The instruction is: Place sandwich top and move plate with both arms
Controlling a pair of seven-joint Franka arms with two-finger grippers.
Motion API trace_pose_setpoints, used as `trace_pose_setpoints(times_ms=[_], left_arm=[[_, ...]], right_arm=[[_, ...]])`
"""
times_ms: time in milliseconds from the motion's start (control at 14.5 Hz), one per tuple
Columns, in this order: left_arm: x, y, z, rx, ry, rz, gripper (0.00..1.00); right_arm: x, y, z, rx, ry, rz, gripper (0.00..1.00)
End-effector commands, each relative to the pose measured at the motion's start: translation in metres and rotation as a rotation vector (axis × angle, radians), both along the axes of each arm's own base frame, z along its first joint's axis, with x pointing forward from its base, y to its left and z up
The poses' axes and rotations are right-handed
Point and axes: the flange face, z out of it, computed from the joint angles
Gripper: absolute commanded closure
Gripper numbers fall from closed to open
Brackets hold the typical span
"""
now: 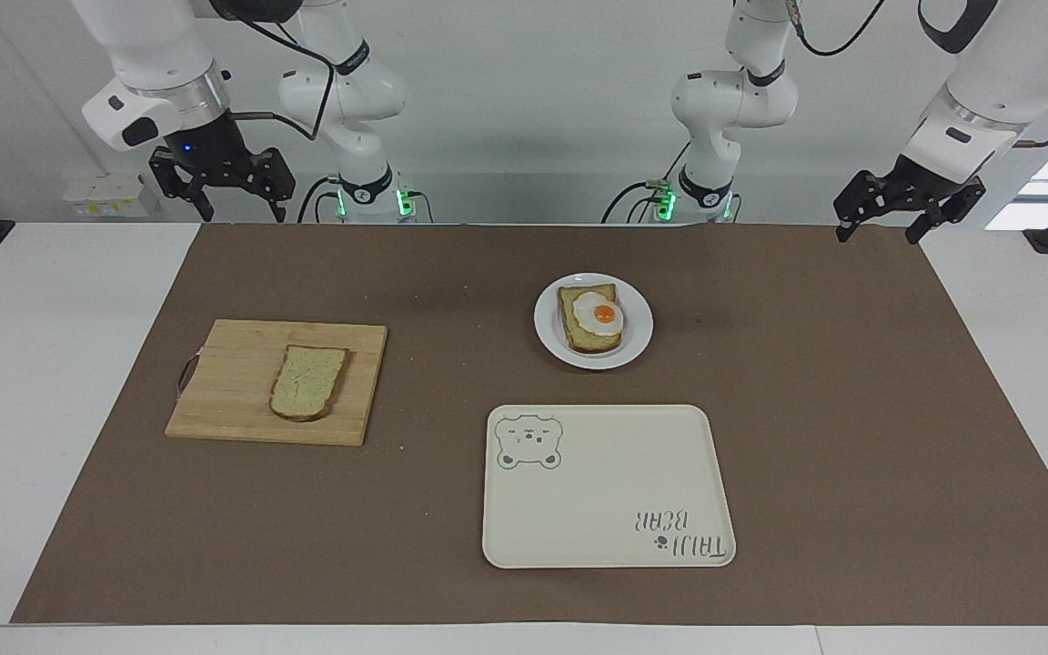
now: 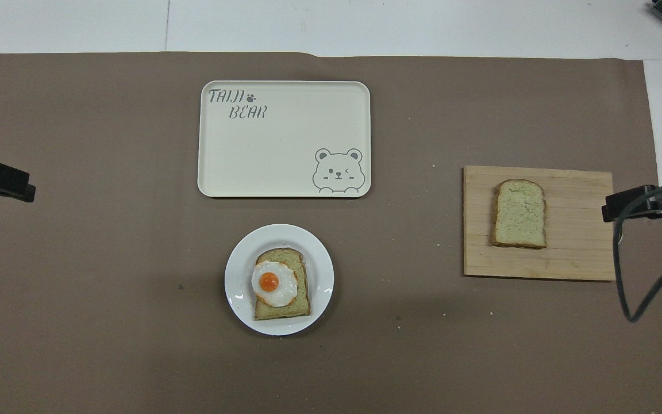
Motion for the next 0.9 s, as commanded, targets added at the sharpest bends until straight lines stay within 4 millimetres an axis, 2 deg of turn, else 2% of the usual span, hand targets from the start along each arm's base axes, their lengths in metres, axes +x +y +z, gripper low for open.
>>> trace_pose_setpoints(times_ms=[0,828], left_arm=[[-0.0042,0.0014,0.0047,-0.009,0.007,-0.002,0.0],[-0.0042,0.0014,0.0047,-0.009,0.007,-0.002,0.0]], right_arm=[[-0.0031,-0.0004,0.0028,-0.003,-0.01,0.02,0.0],[-0.0072,-0.0053,-0.0019,0.0,-0.022,0.015,0.0]])
